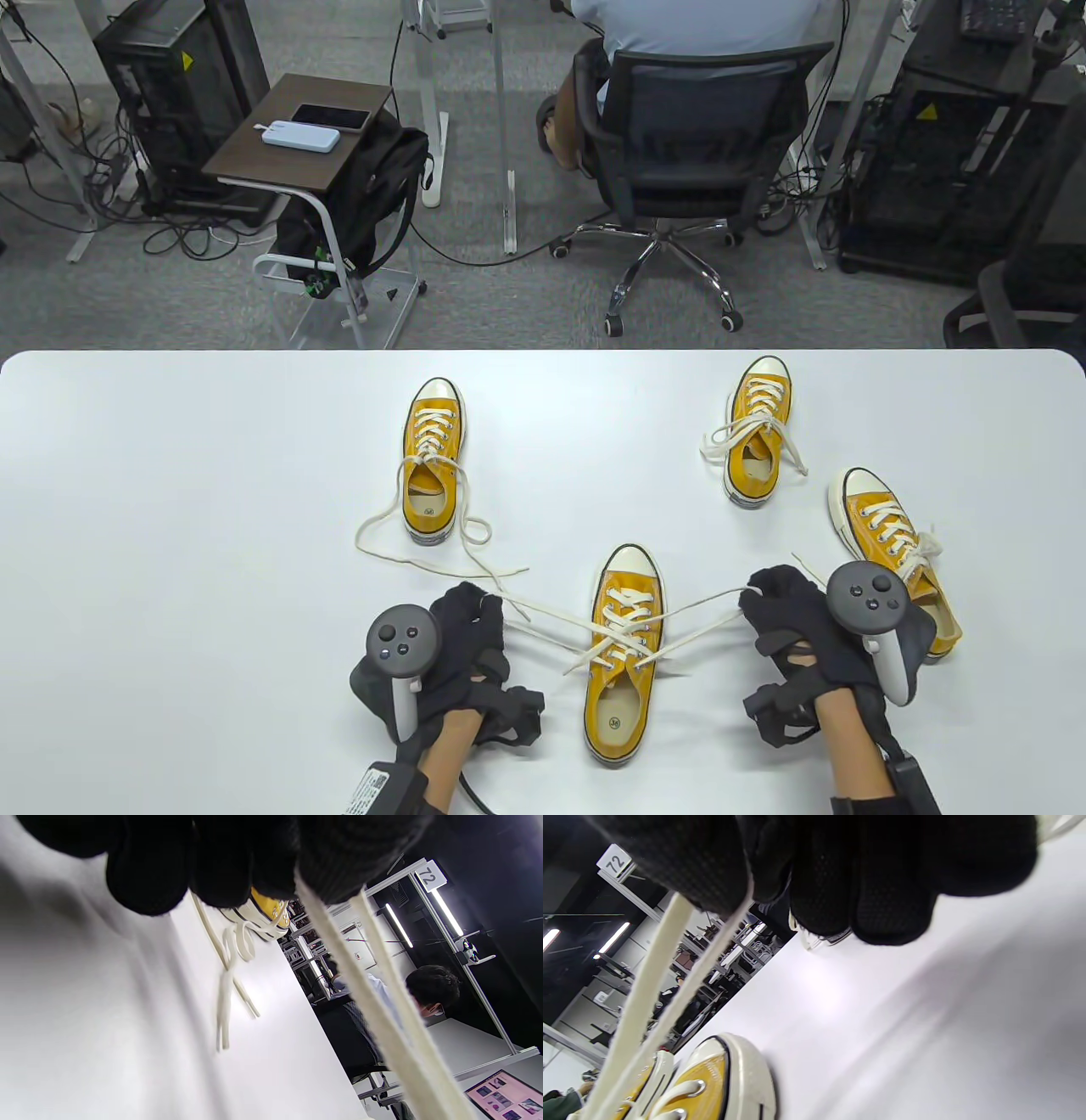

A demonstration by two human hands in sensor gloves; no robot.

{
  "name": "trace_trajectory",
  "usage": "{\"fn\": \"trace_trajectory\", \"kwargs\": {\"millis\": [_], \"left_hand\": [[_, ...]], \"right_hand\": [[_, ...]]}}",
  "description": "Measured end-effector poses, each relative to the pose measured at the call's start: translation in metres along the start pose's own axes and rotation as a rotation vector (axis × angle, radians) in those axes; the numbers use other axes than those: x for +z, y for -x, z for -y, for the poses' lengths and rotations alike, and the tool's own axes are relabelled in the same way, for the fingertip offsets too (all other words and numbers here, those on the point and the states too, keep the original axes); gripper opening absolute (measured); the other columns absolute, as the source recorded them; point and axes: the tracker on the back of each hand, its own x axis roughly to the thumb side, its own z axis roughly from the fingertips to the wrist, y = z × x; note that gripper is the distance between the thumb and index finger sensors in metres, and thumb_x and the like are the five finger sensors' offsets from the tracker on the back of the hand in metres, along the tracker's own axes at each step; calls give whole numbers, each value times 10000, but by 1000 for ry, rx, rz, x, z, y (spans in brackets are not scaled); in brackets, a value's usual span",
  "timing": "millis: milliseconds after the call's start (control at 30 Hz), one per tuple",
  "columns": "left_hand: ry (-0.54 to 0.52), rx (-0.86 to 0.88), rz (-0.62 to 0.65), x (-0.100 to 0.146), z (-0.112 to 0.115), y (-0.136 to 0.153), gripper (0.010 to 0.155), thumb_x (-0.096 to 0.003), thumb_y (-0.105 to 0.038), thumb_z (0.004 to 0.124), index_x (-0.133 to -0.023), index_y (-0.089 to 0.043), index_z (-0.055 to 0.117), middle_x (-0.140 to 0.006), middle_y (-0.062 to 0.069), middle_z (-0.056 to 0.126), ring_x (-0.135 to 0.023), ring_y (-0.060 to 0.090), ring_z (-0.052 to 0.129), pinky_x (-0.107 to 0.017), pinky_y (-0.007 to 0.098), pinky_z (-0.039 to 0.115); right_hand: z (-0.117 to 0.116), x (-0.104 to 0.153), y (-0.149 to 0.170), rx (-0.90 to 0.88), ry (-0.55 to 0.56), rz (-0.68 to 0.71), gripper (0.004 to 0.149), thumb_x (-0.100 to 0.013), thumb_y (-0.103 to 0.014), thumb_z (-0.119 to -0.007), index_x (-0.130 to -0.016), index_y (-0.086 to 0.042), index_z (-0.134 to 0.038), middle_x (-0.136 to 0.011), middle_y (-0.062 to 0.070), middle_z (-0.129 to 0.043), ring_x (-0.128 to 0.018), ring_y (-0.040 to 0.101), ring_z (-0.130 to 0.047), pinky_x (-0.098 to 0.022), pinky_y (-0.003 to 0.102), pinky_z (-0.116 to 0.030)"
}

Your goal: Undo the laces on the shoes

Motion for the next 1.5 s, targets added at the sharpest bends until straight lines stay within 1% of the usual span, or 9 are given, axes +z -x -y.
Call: {"fn": "trace_trajectory", "kwargs": {"millis": [367,467,600,833,1000,1200,1267,1367,1500], "left_hand": [[-74,-63,-96,-9,-22,12,421,-494,-421,736,-861,-234,823,-926,143,810,-686,401,891,-431,506,784],[-88,-163,-57,-10,-27,8,388,-472,-416,807,-811,-271,928,-842,99,910,-636,379,936,-405,497,802],[-16,-293,-3,-9,-23,-1,391,-468,-393,814,-818,-295,958,-824,75,942,-640,368,940,-418,497,798],[71,-484,37,-5,-11,-15,482,-487,-251,761,-963,-266,838,-961,114,830,-741,383,879,-477,503,775],[44,-534,27,-3,-20,-23,539,-488,-195,726,-1021,-270,757,-1010,133,759,-786,401,835,-510,516,751],[28,-456,111,12,-38,-43,562,-484,-352,795,-1036,-264,746,-1010,143,751,-790,422,822,-516,528,741],[76,-383,197,20,-37,-52,570,-479,-408,805,-1031,-274,764,-990,157,773,-773,429,833,-502,528,750],[239,-366,316,37,-26,-71,584,-477,-465,804,-1037,-306,762,-941,145,834,-734,416,872,-473,512,774],[478,-508,460,73,5,-95,593,-469,-532,798,-1030,-339,776,-872,121,904,-680,399,916,-433,494,797]], "right_hand": [[22,-4,21,-31,146,-113,393,-436,-389,-867,-768,-190,-801,-689,151,-949,-439,369,-979,-253,464,-841],[23,-5,24,-37,131,-123,398,-406,-383,-907,-739,-173,-849,-563,102,-997,-338,333,-1006,-182,438,-849],[13,-7,20,37,98,-101,393,-363,-357,-961,-700,-160,-912,-500,91,-1040,-287,325,-1022,-146,434,-854],[-10,-8,12,234,-1,-82,424,-420,-202,-892,-833,-107,-862,-711,164,-1001,-413,366,-1002,-235,467,-845],[-3,-7,12,218,46,-92,456,-459,-165,-813,-907,-82,-781,-811,207,-933,-502,398,-975,-287,485,-830],[5,-4,10,131,83,-71,472,-470,-243,-802,-919,-101,-765,-814,213,-922,-500,402,-971,-291,484,-829],[6,-2,7,119,97,-52,471,-469,-262,-805,-914,-110,-772,-806,207,-929,-495,402,-972,-288,484,-830],[6,1,1,111,102,-16,474,-469,-295,-805,-907,-118,-779,-796,201,-934,-490,399,-974,-289,482,-831],[7,5,-4,34,100,23,481,-468,-356,-799,-894,-132,-793,-785,192,-935,-493,396,-971,-295,482,-830]]}}
